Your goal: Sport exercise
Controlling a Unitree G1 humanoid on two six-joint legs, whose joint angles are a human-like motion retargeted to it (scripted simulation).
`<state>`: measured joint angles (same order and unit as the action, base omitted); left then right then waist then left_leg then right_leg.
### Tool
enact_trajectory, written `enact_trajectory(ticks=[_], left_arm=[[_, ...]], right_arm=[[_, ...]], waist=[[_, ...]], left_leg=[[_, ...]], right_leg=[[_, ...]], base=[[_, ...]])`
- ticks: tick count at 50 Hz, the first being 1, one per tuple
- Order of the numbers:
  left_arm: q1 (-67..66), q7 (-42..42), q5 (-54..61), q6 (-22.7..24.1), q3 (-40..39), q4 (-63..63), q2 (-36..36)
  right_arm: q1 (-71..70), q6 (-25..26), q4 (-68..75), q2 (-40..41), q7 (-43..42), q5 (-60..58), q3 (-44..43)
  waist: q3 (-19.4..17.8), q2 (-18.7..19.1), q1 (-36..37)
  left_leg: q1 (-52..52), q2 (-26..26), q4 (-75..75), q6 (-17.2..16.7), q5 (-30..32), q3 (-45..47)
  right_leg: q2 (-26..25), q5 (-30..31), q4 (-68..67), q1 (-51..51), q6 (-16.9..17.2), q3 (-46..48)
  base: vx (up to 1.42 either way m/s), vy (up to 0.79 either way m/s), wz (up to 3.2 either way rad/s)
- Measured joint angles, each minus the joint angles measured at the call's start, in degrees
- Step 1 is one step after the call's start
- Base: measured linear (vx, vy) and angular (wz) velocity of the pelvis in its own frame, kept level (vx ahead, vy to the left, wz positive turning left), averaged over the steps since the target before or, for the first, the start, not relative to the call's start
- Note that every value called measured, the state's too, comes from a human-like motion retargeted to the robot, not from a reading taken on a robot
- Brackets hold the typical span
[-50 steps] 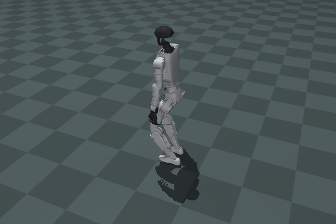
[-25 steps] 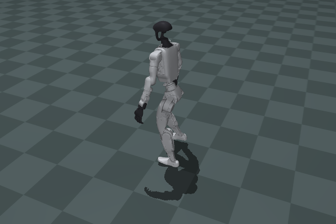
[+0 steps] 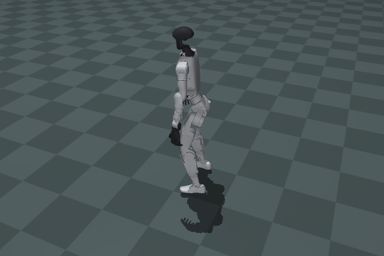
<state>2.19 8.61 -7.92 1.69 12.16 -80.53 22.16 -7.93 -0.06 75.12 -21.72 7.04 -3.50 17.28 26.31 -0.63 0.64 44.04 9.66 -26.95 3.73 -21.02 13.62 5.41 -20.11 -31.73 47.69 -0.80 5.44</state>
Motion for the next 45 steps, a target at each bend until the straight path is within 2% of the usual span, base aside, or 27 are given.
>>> enact_trajectory(ticks=[11, 27, 45], left_arm=[[-0.9, -2.3, -2.9, 1.3, 0.5, 1.3, 3.2], [-2.4, -4.0, -4.7, 2.0, 1.1, 3.9, 4.3], [-3.9, -3.3, -3.6, 2.2, 0.9, 4.8, 4.8]], right_arm=[[-0.4, -0.7, 0.7, -1.8, -2.3, -3.3, -0.7], [0.2, -1.1, 1.0, -1.9, -4.2, -8.1, -1.0], [0.5, -0.8, 2.7, -1.0, -4.4, -9.5, -2.1]], waist=[[2.8, 2.4, -0.3], [2.4, 2.0, -1.7], [2.1, 2.2, -1.3]], left_leg=[[-3.0, -2.3, 10.3, 0.1, 2.9, -0.9], [-10.8, -5.5, 21.8, 0.8, 7.6, -1.2], [-14.6, -5.6, 24.9, 0.2, 8.5, -1.8]], right_leg=[[1.0, 2.8, 4.5, -1.5, 1.8, 2.0], [3.0, 2.2, 2.2, -3.2, 3.2, 1.7], [2.8, 0.6, 2.6, -5.8, 3.0, 1.8]], base=[[0.0, 0.09, 0.16], [0.0, 0.02, 0.03], [0.0, 0.0, 0.0]])
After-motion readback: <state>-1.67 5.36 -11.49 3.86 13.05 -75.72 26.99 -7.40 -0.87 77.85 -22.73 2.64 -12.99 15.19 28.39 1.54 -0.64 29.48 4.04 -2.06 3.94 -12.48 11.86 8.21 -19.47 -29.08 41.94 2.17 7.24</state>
